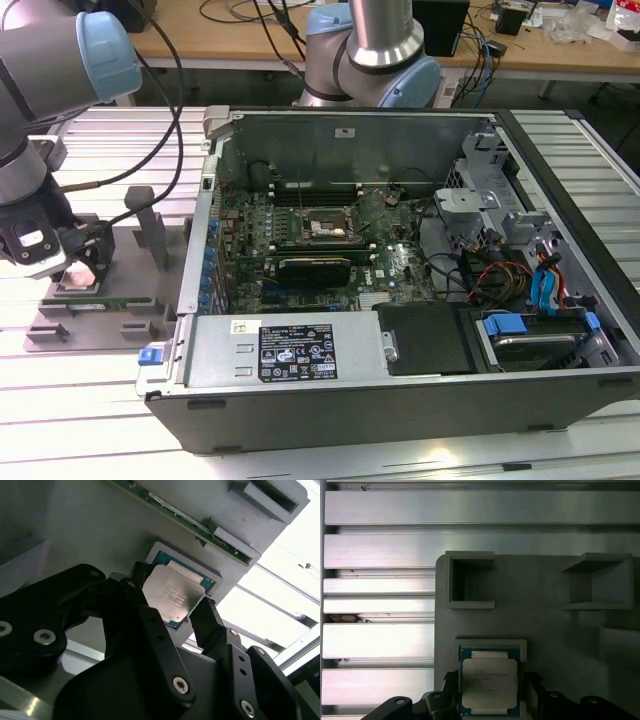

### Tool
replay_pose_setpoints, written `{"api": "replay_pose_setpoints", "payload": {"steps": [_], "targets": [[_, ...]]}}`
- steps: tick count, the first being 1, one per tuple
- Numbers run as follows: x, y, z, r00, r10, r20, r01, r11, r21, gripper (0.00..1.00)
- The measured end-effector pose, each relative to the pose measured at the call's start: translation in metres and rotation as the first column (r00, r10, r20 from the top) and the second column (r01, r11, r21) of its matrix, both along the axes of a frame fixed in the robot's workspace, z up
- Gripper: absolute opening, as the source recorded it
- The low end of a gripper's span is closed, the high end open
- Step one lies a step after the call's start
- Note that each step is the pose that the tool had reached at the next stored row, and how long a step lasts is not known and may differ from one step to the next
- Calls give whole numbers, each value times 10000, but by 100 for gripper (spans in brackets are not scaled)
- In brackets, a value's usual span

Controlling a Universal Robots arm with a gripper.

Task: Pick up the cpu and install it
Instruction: 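Pick up the cpu and move it towards the insertion slot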

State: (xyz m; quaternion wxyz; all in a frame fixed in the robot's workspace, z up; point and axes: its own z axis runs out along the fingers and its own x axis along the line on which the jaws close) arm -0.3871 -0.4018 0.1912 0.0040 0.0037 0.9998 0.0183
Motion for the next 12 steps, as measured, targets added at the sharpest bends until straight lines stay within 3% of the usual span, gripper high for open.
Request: {"api": "replay_pose_setpoints", "payload": {"steps": [8, 9, 12], "targets": [[0, 12, -13, 10000, 0, 0, 0, 10000, 0, 64], [0, 12, -14, 10000, 1, -1, -1, 10000, 0, 55], [0, 12, -16, 10000, 0, 0, 0, 10000, 1, 55]]}}
